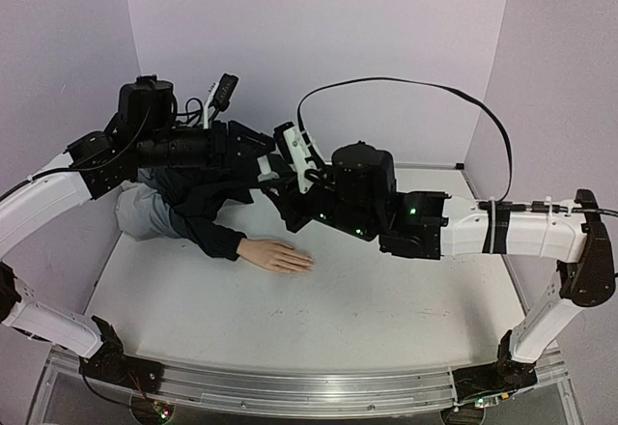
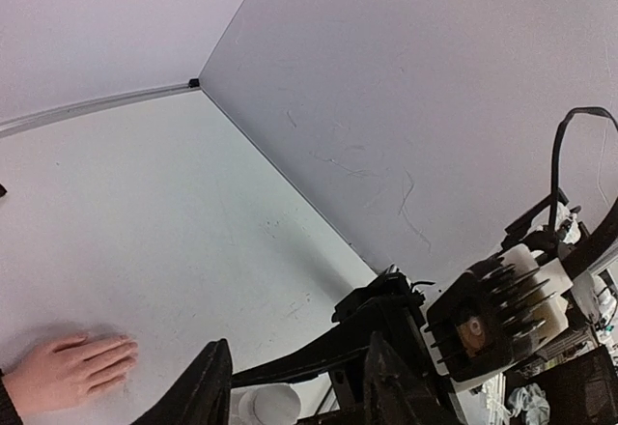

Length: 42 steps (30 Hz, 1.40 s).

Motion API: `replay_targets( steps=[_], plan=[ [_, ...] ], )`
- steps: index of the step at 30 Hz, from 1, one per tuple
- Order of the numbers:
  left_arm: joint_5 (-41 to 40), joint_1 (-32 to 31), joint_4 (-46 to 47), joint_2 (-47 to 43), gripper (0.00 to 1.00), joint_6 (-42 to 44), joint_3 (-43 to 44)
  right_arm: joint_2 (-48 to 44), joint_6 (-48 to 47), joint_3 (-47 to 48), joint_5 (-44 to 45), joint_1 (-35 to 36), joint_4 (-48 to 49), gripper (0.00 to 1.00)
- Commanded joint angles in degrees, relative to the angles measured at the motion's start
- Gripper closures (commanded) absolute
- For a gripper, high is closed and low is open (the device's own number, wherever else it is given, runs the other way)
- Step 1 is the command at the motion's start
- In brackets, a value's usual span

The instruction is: Paint the nails

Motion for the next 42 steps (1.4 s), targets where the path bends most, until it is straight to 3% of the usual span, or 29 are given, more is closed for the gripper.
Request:
replay_targets(
  steps=[1,5,11,13,16,20,21,24,26,30,32,33,36,38,40,42],
  plan=[
    [-0.5,0.2,3.2,0.6,0.56,-0.5,-0.1,0.3,-1.4,4.7,3.1,0.5,3.4,1.0],
    [0.0,0.1,3.2,1.2,0.65,-0.1,0.1,1.0,-1.5,5.8,3.8,0.7,3.4,1.0],
    [1.1,0.1,3.2,2.5,0.88,1.4,0.0,1.6,-1.9,6.9,3.8,0.7,3.5,1.0],
    [3.4,0.0,3.2,3.0,0.97,2.5,0.0,1.1,-2.0,6.8,3.1,0.7,3.8,1.0],
    [9.6,-0.1,3.3,3.9,1.0,5.7,0.4,-0.7,-3.2,5.9,0.0,0.6,4.8,1.0],
    [25.2,-0.6,3.3,5.1,1.0,12.8,1.5,-5.1,-3.5,4.6,-20.6,-2.4,5.0,1.0],
    [29.9,-0.8,3.3,5.2,1.0,14.5,1.7,-6.5,-2.8,4.2,-29.5,-4.2,5.2,1.0],
    [43.6,-1.2,3.3,5.9,1.0,17.8,2.8,-7.7,0.0,3.9,-70.6,-10.3,8.0,1.0],
    [49.1,-1.4,3.3,6.1,1.0,18.3,3.9,-8.0,-0.8,3.9,-84.9,-10.7,8.6,1.0],
    [49.9,-2.4,3.4,5.0,1.0,19.1,5.0,-10.1,-0.7,0.8,-80.8,-12.0,8.6,1.0],
    [45.1,-2.4,3.5,4.2,0.99,18.4,5.0,-11.1,-0.7,-0.9,-74.8,-12.1,8.6,1.0],
    [42.1,-2.4,3.5,3.7,0.89,17.8,5.0,-11.7,-0.8,-1.8,-72.0,-12.1,8.5,1.0],
    [29.9,-1.4,3.1,1.7,0.45,15.2,4.0,-13.8,-1.4,-5.0,-55.7,-12.1,8.2,1.0],
    [23.8,-0.3,3.1,-0.2,0.22,13.2,2.5,-14.9,-1.7,-6.8,-44.7,-12.1,7.4,1.0],
    [17.9,0.4,2.9,-1.9,0.09,11.1,1.1,-15.1,-1.9,-7.8,-35.7,-12.1,6.6,1.0],
    [12.1,1.0,2.6,-3.3,0.03,8.5,0.0,-14.5,-1.0,-8.1,-28.8,-12.0,6.3,1.0]
  ],
)
